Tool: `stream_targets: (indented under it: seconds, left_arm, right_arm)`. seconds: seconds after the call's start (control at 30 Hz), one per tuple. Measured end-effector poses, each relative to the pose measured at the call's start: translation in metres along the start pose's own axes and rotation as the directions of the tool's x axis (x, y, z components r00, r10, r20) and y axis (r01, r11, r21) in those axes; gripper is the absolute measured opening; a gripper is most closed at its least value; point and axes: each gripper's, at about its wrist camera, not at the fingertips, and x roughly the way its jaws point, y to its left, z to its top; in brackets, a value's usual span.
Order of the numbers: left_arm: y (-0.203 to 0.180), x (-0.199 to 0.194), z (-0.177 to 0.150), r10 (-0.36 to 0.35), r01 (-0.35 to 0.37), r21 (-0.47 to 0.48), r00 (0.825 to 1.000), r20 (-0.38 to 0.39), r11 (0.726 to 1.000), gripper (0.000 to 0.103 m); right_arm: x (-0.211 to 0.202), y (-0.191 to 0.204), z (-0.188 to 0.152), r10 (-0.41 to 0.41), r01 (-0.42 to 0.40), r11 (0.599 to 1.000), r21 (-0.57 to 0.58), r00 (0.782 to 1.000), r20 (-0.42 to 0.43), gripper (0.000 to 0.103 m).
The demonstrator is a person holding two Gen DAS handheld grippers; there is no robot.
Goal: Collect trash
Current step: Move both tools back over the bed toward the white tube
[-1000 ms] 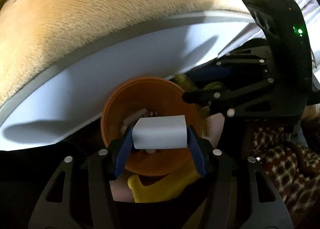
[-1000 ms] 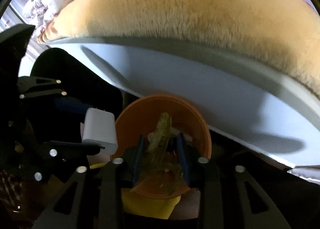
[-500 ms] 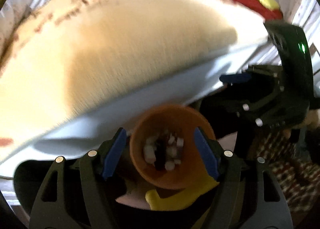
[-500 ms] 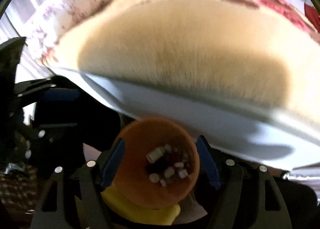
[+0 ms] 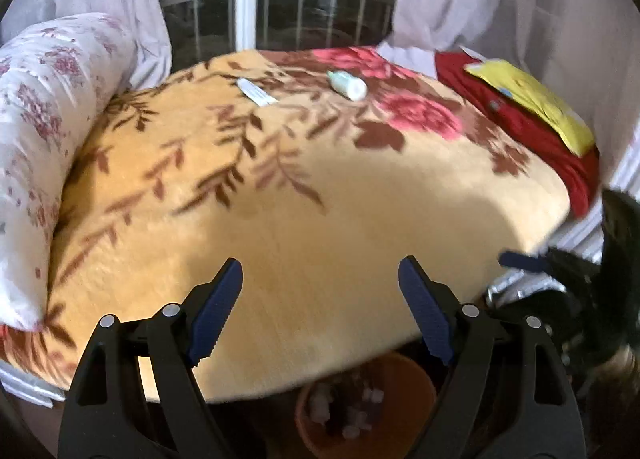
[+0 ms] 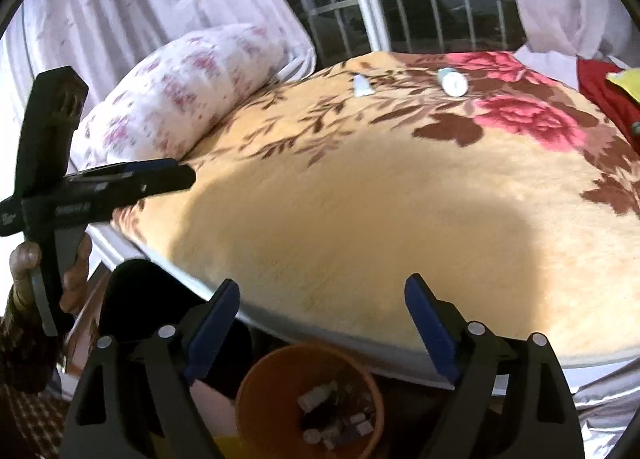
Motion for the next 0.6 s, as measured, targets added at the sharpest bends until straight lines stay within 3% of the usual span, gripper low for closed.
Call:
stream_targets:
  seconds: [0.33, 0.6]
  left_arm:
    - [0.012, 0.047, 0.070, 0.143, -0.141, -0.047, 0.989, 0.034, 0.989, 0.079]
    - [0.020, 0.101, 0.122, 0.233, -0.230, -0.076, 0.972, 0.039, 0.970, 0.079]
  right_arm:
    - [0.006, -0.020, 0.017, 0.005, -0.006, 1.000, 0.011, 0.998, 0.070, 0.087]
    - [0.008, -0.040, 0.041, -0.052, 0.055, 0.998, -0.017, 0.989, 0.141, 0.090]
